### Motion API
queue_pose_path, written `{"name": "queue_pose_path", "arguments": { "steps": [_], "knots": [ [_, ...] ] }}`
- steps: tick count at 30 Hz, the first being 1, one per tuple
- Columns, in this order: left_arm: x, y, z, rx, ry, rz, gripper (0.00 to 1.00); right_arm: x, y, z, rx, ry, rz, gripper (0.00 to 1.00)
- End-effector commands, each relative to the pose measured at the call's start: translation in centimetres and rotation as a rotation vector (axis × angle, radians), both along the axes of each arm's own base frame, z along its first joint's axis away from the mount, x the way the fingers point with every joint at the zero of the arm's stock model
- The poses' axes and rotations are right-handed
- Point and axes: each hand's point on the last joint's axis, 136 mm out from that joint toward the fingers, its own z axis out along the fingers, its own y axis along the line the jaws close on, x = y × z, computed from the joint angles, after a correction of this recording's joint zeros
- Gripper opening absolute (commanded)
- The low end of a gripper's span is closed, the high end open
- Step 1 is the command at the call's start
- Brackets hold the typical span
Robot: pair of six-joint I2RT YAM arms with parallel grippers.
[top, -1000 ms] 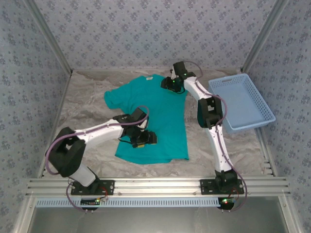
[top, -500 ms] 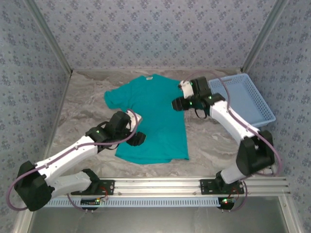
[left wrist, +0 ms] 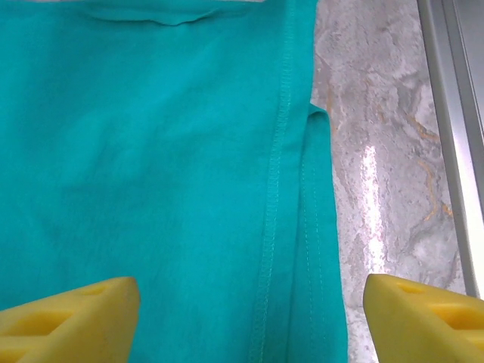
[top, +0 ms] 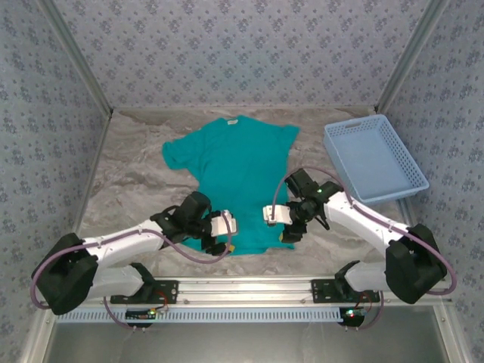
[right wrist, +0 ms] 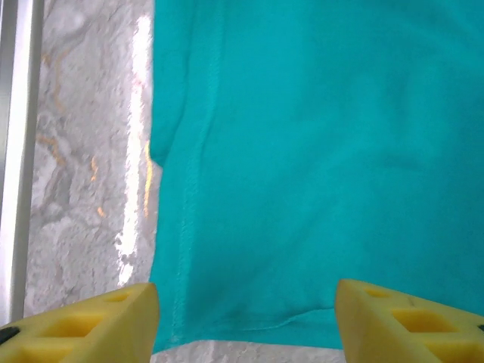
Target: Fold the inside-out t-shirt
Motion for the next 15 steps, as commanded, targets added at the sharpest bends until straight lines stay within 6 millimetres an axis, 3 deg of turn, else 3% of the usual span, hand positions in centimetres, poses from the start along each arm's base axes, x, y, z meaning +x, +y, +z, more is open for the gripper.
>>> {"name": "queue_pose_path", "arguments": {
  "steps": [1,5,9,15],
  "knots": [
    [0.1,-1.2,0.5,-0.030,-0.100,-0.102,0.77,-1.3,-1.2,-1.2,-0.085,0.001,0.120,0.65],
    [-0.3,-1.4,-0.9,0.033,-0.089,-0.132,0.75,-2.0,-1.2,-3.0,-0.153,-0.049,0.165,0.64],
    [0.0,-1.6,-1.3,0.026,-0.124,-0.124,0.75,-0.8,-1.9,-4.3,-0.196,-0.189,0.141,0.61],
    [0.7,-1.5,-2.6,0.100,-0.179,-0.133,0.74,0.8,-1.5,-3.9,-0.184,-0.302,0.111,0.22]
  ]
}}
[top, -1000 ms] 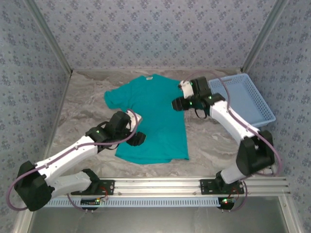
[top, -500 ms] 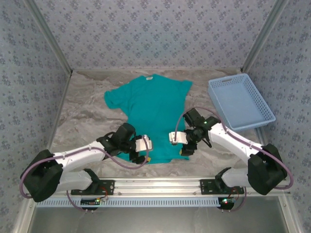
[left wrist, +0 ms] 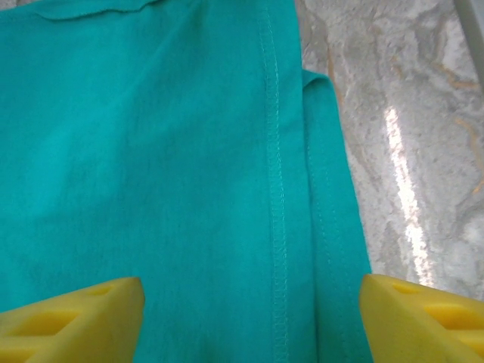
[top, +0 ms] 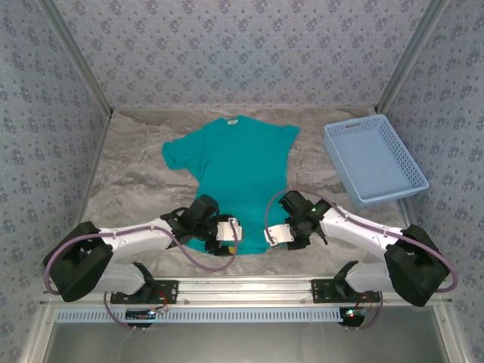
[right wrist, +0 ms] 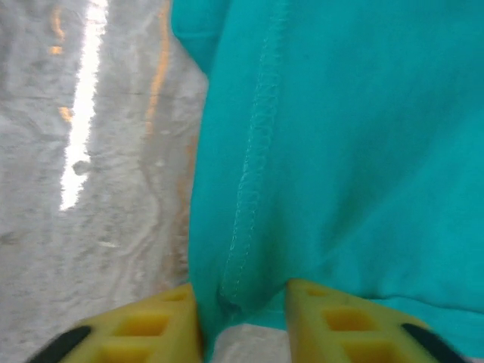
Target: Fold the inside-out t-shirt
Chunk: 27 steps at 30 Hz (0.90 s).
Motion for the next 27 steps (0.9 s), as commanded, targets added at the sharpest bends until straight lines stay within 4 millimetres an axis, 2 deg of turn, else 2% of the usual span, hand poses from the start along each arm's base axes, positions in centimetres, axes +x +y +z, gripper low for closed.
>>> {"name": "queue_pose_path", "arguments": {
  "steps": [1,4,7,11,16,21,26,27],
  "knots": [
    [0.6,-0.6,-0.3,0.029,-0.065,-0.041,0.74,1.6,0.7,1.1,0.041,-0.102,-0.015,0.18],
    [0.5,-0.7,-0.7,0.044,-0.061,-0.048,0.72,1.2,1.0,2.0,0.082,-0.085,-0.021,0.07],
    [0.6,-1.1,-0.5,0.040,-0.060,-0.042,0.71,1.0,0.6,2.4,0.075,-0.076,-0.033,0.01],
    [0.8,-2.0,-0.7,0.039,-0.081,-0.038,0.69,0.5,0.4,3.2,0.097,-0.025,-0.060,0.00],
    [1.2,-2.6,-1.2,0.061,-0.102,-0.033,0.67,1.1,1.1,4.7,0.203,-0.028,-0.110,0.00],
    [1.6,-3.3,-0.7,0.034,-0.123,-0.028,0.67,2.1,1.6,6.5,0.300,-0.033,-0.164,0.00],
    [2.5,-4.6,0.2,-0.009,-0.163,0.035,0.66,2.7,1.6,6.9,0.324,-0.029,-0.192,0.00],
    [2.7,-4.7,0.2,-0.008,-0.174,0.048,0.62,2.8,1.6,7.0,0.326,-0.032,-0.193,0.00]
  ]
}}
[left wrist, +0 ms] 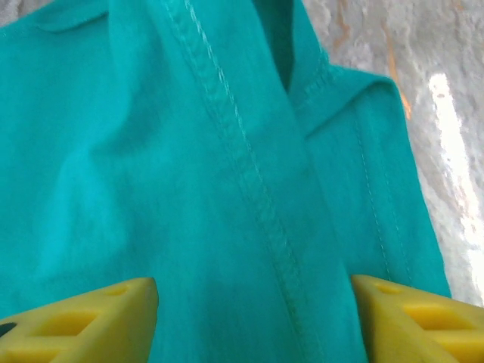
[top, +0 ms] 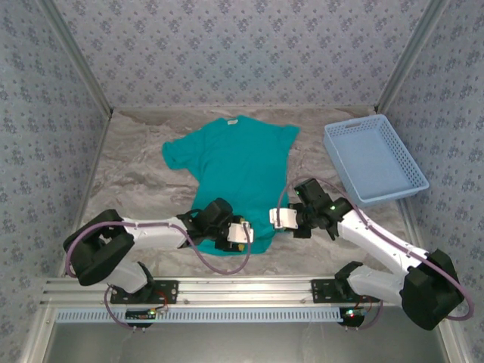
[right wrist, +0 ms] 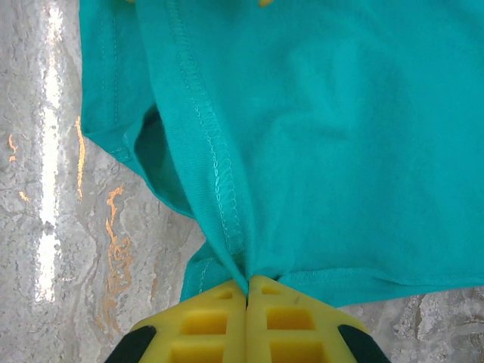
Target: Fold the inside-out t-shirt
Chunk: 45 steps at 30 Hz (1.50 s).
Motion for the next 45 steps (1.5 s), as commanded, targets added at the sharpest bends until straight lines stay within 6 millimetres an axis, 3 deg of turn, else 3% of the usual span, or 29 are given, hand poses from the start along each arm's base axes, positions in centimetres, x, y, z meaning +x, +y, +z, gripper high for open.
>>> {"name": "queue_pose_path", "arguments": {
  "steps": [1,5,6,10,14,18,21,24,26,28,30,32,34,36,39,45],
  "knots": [
    [1.5,-1.7,1.6,-0.054,-0.059,0.053,0.49,0.4,0.8,1.6,0.057,-0.004,-0.012,0.00],
    [2.1,-1.3,2.6,0.005,-0.044,0.089,0.05,0.8,0.3,1.4,0.032,-0.017,-0.032,0.00],
    [2.2,-1.2,3.0,0.008,-0.046,0.098,0.00,1.1,0.1,1.4,0.019,-0.026,-0.049,0.00],
    [3.5,-0.3,5.8,-0.045,-0.043,0.241,0.00,2.5,-1.0,2.2,-0.030,-0.061,-0.136,0.01],
    [5.4,0.3,9.5,-0.167,0.117,0.396,0.00,2.6,-0.8,2.4,-0.042,-0.095,-0.124,0.15],
    [6.4,0.2,11.7,-0.254,0.271,0.411,0.00,-0.3,2.7,5.2,0.125,-0.048,-0.007,0.38],
    [6.7,0.1,12.3,-0.258,0.362,0.415,0.00,-1.6,4.6,7.5,0.261,-0.052,0.004,0.45],
    [6.9,-0.1,12.6,-0.237,0.448,0.417,0.00,-4.7,6.6,8.9,0.403,-0.036,0.133,0.53],
    [7.4,-0.1,12.6,-0.231,0.495,0.445,0.00,-6.7,8.4,9.2,0.492,-0.035,0.245,0.58],
    [7.9,0.0,12.6,-0.232,0.536,0.470,0.00,-6.9,10.5,8.9,0.550,-0.053,0.278,0.58],
    [8.4,0.0,12.9,-0.245,0.572,0.490,0.00,-6.0,13.1,8.5,0.586,-0.072,0.241,0.58],
    [8.9,0.1,13.2,-0.257,0.603,0.514,0.00,-3.0,15.8,8.3,0.609,-0.090,0.035,0.59],
    [9.4,0.0,13.4,-0.271,0.646,0.536,0.00,-0.4,17.4,7.1,0.572,-0.060,-0.134,0.61],
    [10.1,0.2,13.5,-0.290,0.707,0.580,0.00,0.2,18.6,5.5,0.550,-0.082,-0.166,0.64],
    [11.2,0.4,13.9,-0.314,0.789,0.622,0.00,2.3,18.8,3.6,0.594,-0.063,-0.333,0.65],
    [11.7,0.5,14.5,-0.330,0.817,0.614,0.00,6.2,16.6,-1.9,0.524,-0.038,-0.680,0.66]
  ]
}}
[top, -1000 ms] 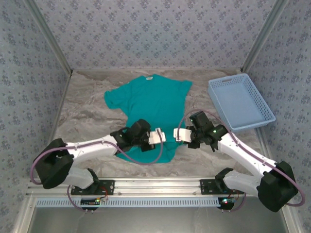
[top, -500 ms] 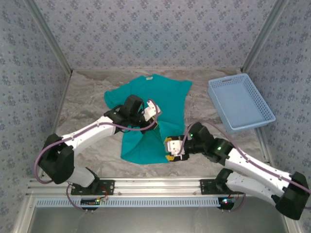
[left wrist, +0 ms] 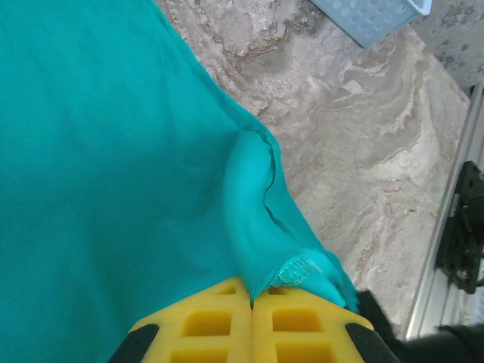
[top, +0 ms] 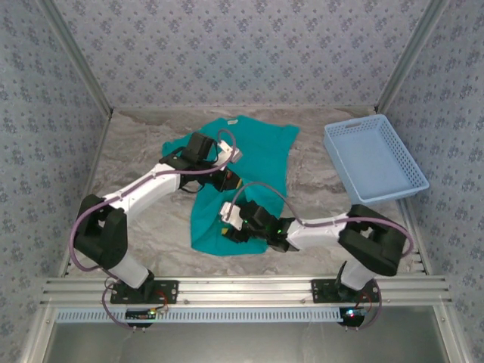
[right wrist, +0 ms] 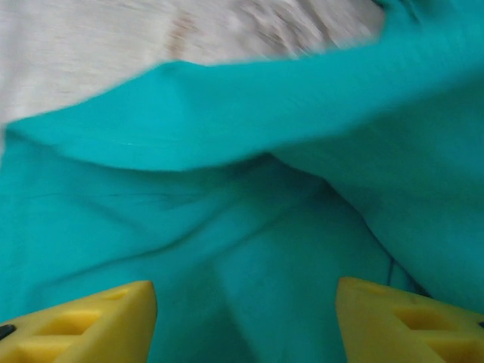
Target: Fold the inside-out t-shirt
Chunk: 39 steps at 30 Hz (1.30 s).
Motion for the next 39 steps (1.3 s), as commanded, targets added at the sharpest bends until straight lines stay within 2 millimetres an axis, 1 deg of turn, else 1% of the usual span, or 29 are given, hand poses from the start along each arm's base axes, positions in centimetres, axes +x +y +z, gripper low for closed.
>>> {"name": "queue_pose_path", "arguments": {
  "steps": [1,3,6,7,8,13,16,18,20,21,23,25,26,28,30,32,33,36,38,39],
  "knots": [
    [-0.4,-0.8,1.8,-0.057,0.043,-0.025,0.00,3.7,-1.1,0.0,0.084,0.013,-0.290,0.66],
    [-0.4,-0.8,2.0,-0.058,0.045,-0.027,0.00,4.6,-2.2,-0.7,0.069,0.013,-0.386,0.68],
    [-0.3,-0.9,2.2,-0.066,0.052,-0.027,0.00,5.4,-3.3,-1.2,0.046,0.016,-0.466,0.69],
    [-0.2,-0.9,2.4,-0.071,0.056,-0.024,0.00,5.6,-3.4,-1.5,0.050,0.035,-0.462,0.70],
    [-0.2,-1.0,2.6,-0.074,0.055,-0.024,0.00,5.9,-3.9,-1.9,0.046,0.058,-0.490,0.69],
    [0.0,-1.1,3.4,-0.105,0.049,-0.035,0.00,6.5,-5.4,-3.7,0.004,0.109,-0.521,0.69],
    [0.3,-0.8,3.9,-0.120,0.043,-0.024,0.00,6.3,-5.6,-5.0,-0.019,0.143,-0.499,0.64],
    [0.7,-0.6,4.2,-0.125,0.037,-0.014,0.00,5.8,-5.5,-5.9,-0.040,0.159,-0.464,0.57],
    [1.1,-0.3,4.4,-0.127,0.031,-0.004,0.00,5.1,-5.3,-6.5,-0.053,0.170,-0.422,0.37],
    [1.3,-0.1,4.5,-0.128,0.028,0.002,0.00,4.9,-5.3,-6.5,-0.051,0.170,-0.401,0.28],
    [1.8,0.3,4.7,-0.129,0.021,0.019,0.00,4.0,-4.6,-5.6,-0.017,0.156,-0.290,0.13],
    [2.5,0.8,5.0,-0.125,0.009,0.041,0.00,3.3,-4.2,-4.0,0.018,0.145,-0.197,0.03],
    [2.9,1.2,5.1,-0.120,-0.002,0.059,0.00,3.0,-4.0,-2.8,0.030,0.132,-0.144,0.01],
    [4.1,2.5,5.2,-0.106,-0.001,0.118,0.00,2.2,-3.7,-0.7,0.037,0.100,-0.015,0.00],
    [6.1,4.6,4.9,-0.095,0.053,0.235,0.00,1.8,-3.8,1.9,0.060,0.054,0.084,0.00],
    [7.9,7.3,4.0,-0.096,0.109,0.333,0.00,1.6,-4.3,5.3,0.105,-0.009,0.162,0.00],
    [8.7,8.5,3.5,-0.090,0.107,0.375,0.00,1.6,-4.6,6.6,0.115,-0.053,0.190,0.00],
    [11.0,12.9,1.2,-0.057,0.099,0.541,0.00,2.1,-6.1,11.5,0.158,-0.194,0.248,0.00],
    [12.2,15.6,-0.1,-0.067,0.125,0.648,0.00,2.3,-7.2,13.9,0.175,-0.249,0.279,0.00],
    [12.7,17.2,-1.1,-0.058,0.142,0.709,0.00,2.4,-7.9,14.8,0.173,-0.275,0.286,0.00]
  ]
}}
